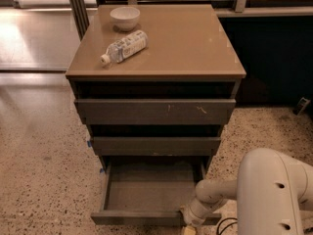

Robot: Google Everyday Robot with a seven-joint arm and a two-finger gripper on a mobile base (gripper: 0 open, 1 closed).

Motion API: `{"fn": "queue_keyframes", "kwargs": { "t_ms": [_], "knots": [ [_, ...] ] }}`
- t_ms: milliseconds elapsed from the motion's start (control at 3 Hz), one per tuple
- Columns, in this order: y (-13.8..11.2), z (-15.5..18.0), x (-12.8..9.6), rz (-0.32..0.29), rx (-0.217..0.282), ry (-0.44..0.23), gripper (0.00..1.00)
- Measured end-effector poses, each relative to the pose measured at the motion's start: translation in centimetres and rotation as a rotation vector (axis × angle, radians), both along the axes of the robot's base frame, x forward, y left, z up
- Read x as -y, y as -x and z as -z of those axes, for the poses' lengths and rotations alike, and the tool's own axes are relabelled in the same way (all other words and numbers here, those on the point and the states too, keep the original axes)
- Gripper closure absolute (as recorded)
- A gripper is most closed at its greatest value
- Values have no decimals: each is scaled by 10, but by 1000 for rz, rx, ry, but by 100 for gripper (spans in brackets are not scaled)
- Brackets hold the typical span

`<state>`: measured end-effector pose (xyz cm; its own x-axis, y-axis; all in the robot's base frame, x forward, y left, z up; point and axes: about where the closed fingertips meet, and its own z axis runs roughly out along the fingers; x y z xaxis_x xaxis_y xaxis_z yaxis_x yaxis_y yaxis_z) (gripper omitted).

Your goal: Open bottom drawer

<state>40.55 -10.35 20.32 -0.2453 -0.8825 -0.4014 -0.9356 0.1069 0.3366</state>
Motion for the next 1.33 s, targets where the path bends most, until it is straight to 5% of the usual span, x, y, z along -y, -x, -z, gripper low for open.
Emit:
{"fn": "queue_keyframes", "kwargs": {
  "t_ms": [333,667,1333],
  "knots": [
    [40,1,-3,-24,-60,-1,0],
    [37,-1,-4,-30,-57,0,0],
    [-7,-73,15,-18,76,55,0]
  ]
}}
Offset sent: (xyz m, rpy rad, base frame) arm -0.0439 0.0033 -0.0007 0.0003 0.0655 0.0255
